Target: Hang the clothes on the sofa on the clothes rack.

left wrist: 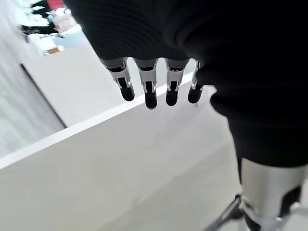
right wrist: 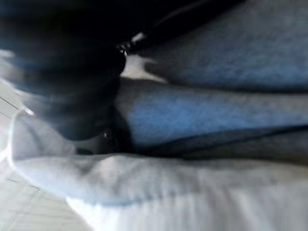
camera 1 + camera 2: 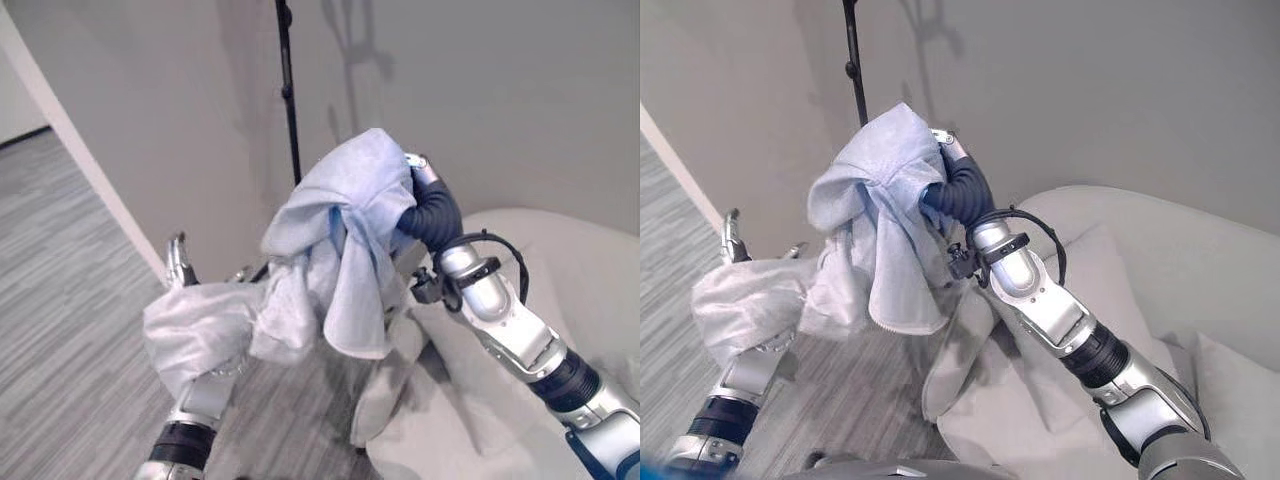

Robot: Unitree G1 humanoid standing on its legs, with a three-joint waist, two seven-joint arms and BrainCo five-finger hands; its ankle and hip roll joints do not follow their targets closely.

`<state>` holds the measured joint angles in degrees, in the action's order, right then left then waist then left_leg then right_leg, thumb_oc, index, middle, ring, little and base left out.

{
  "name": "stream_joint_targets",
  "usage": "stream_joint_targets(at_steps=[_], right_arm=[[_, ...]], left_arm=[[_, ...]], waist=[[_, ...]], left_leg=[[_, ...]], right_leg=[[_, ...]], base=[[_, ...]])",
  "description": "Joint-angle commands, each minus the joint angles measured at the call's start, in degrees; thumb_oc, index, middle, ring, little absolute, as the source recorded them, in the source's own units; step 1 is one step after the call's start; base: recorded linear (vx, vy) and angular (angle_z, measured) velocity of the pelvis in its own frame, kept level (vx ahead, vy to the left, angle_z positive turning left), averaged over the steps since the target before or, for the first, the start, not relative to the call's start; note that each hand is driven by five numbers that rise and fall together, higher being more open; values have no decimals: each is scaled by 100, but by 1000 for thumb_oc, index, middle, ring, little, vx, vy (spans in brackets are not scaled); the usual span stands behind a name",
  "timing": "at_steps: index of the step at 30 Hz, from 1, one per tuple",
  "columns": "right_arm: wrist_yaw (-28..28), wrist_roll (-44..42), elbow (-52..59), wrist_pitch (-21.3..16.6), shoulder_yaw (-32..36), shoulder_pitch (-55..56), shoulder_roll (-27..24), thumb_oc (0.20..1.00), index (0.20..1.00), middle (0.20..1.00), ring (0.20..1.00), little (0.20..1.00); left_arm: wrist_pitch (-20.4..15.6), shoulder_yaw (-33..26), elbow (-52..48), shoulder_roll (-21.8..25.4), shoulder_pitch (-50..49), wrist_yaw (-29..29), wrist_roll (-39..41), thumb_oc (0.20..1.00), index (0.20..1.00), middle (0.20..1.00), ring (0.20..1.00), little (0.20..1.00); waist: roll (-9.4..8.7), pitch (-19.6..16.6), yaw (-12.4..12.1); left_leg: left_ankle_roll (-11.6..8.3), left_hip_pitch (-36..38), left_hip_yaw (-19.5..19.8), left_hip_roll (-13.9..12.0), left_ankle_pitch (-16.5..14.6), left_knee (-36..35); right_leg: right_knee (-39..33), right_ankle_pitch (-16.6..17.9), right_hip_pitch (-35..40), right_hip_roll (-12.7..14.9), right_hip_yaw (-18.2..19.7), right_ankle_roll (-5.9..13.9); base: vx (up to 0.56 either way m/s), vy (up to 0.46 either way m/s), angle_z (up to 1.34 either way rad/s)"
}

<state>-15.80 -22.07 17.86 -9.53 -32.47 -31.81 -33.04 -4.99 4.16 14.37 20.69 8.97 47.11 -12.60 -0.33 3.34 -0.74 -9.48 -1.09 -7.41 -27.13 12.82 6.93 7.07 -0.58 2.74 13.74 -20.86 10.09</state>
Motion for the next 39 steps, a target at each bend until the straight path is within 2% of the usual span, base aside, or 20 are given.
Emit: stream_joint_targets(at_steps=[1,3,4,5,7,8,10,12,13,14,16,17,18,20,25,32,34,36,38,39], right_arm=[[-168,116,481,-365,-80,-409,410,200,200,200,200,200],[-126,423,766,-256,103,-14,397,200,200,200,200,200],[-173,609,822,-235,190,72,413,200,200,200,200,200],[-173,612,829,-230,200,85,418,200,200,200,200,200],[-232,852,815,-98,344,237,527,200,200,200,200,200],[-233,912,825,-37,319,234,608,200,200,200,200,200],[-324,1123,802,14,384,292,698,200,200,200,200,200],[-335,1308,822,-12,495,401,721,200,200,200,200,200],[-334,1308,822,-12,495,402,721,200,200,200,200,200],[-387,1431,906,-67,672,495,608,200,200,200,200,200],[-457,1565,968,-99,823,581,498,200,200,200,200,200],[-458,1566,972,-97,825,587,496,200,200,200,200,200],[-520,1571,987,-164,894,562,455,200,200,200,200,200],[-591,1655,996,-164,883,528,458,200,200,200,200,200],[-611,1840,1086,-163,993,891,383,200,200,200,200,200],[-639,2079,1186,-173,1266,1407,338,200,200,200,200,200],[-679,2179,1143,-187,1362,1395,259,200,200,200,200,200],[-806,2540,1081,-167,1439,1201,102,200,200,200,200,200],[-902,2760,1034,-109,1501,1159,34,200,200,200,200,200],[-1020,3081,974,-48,1735,1220,-137,200,200,200,200,200]], left_arm=[[-259,11,-547,532,151,290,-287,1000,1000,1000,1000,1000],[-314,406,-520,392,209,102,-437,1000,1000,1000,1000,1000],[-316,558,-533,419,248,99,-489,1000,1000,1000,1000,1000],[-318,571,-527,426,251,102,-489,1000,1000,1000,1000,1000],[-275,815,-499,640,309,-4,-605,1000,1000,1000,1000,1000],[-250,855,-536,694,309,-49,-632,1000,1000,1000,1000,1000],[-189,816,-685,803,191,-106,-689,1000,1000,1000,1000,1000],[-169,808,-731,831,29,-211,-814,1000,1000,1000,1000,1000],[-168,809,-732,831,28,-212,-814,1000,1000,1000,1000,1000],[-170,866,-744,769,-88,-341,-799,1000,1000,1000,1000,1000],[-183,936,-714,705,-112,-500,-763,1000,1000,1000,1000,1000],[-182,939,-714,703,-113,-502,-763,1000,1000,1000,1000,1000],[-161,1029,-690,616,-53,-614,-741,1000,1000,1000,1000,1000],[-139,1089,-635,510,30,-677,-696,1000,1000,1000,1000,1000],[-156,1295,-542,240,295,-847,-716,1000,1000,1000,1000,1000],[-282,1440,-655,112,135,-1027,-728,1000,1000,1000,1000,1000],[-372,1472,-643,146,176,-1028,-649,1000,1000,1000,1000,1000],[-413,1339,-751,242,238,-903,-613,1000,1000,1000,1000,1000],[-415,1262,-796,282,277,-856,-644,1000,1000,1000,1000,1000],[-388,1025,-924,368,363,-706,-768,1000,1000,1000,1000,1000]], waist=[[-200,-322,-138],[-259,-329,-31],[-374,-279,-32],[-400,-290,-45],[-571,-110,-48],[-544,-31,-53],[-495,16,-43],[-430,18,-27],[-433,11,-30],[-372,-2,-7],[-395,-16,34],[-393,-15,29],[-443,16,102],[-490,67,195],[-527,149,492],[-562,-193,592],[-602,-208,595],[-648,-95,488],[-699,-70,459],[-733,-57,438]], left_leg=[[-452,391,637,18,46,-681],[-333,130,753,430,-1332,-51],[-208,-19,747,710,-1594,205],[-197,-43,742,734,-1674,289],[191,-144,452,1183,-2216,514],[310,-125,289,1290,-2246,552],[519,-45,97,1463,-2194,463],[720,51,51,1642,-2072,229],[719,49,47,1644,-2066,221],[854,131,16,1826,-1999,20],[931,226,0,2076,-1968,-135],[924,236,-1,2069,-1970,-141],[948,340,-45,2241,-2003,-187],[1006,529,-67,2450,-2095,-254],[1100,855,111,2744,-2430,-216],[900,1004,44,2650,-2716,60],[598,694,-116,2454,-2414,934],[294,121,-236,2197,-1734,2329],[337,-121,-267,2110,-1609,2619],[509,-367,-530,1681,-1751,2616]], right_leg=[[-598,64,-24,685,410,252],[-562,459,191,1184,367,424],[-482,897,158,1440,413,431],[-487,880,165,1469,423,456],[-257,2097,-149,2029,332,411],[-201,2356,-260,2186,122,394],[21,1853,-299,2082,-99,216],[533,1053,-465,1512,142,-79],[542,1049,-479,1514,148,-81],[1057,249,-680,781,299,-337],[1196,-193,-826,206,254,-482],[1209,-210,-826,202,254,-489],[1087,-353,-974,-271,241,-609],[854,-222,-1168,-577,225,-618],[584,111,-1560,-714,191,-557],[62,-267,-741,-859,-50,-764],[-162,-284,-498,-925,-47,-815],[-323,-386,-236,-1046,150,-998],[-351,-406,-192,-1019,187,-1029],[-351,-496,-41,-971,259,-1002]], base=[[76,665,46],[66,581,37],[10,358,46],[-25,355,58],[-91,599,46],[-138,677,26],[-63,516,-28],[-32,411,-25],[7,415,-22],[41,370,-23],[48,310,-17],[66,204,-10],[78,195,3],[114,235,8],[175,124,19],[245,-25,44],[131,-76,26],[118,-66,18],[93,-8,-20],[194,51,-35]])
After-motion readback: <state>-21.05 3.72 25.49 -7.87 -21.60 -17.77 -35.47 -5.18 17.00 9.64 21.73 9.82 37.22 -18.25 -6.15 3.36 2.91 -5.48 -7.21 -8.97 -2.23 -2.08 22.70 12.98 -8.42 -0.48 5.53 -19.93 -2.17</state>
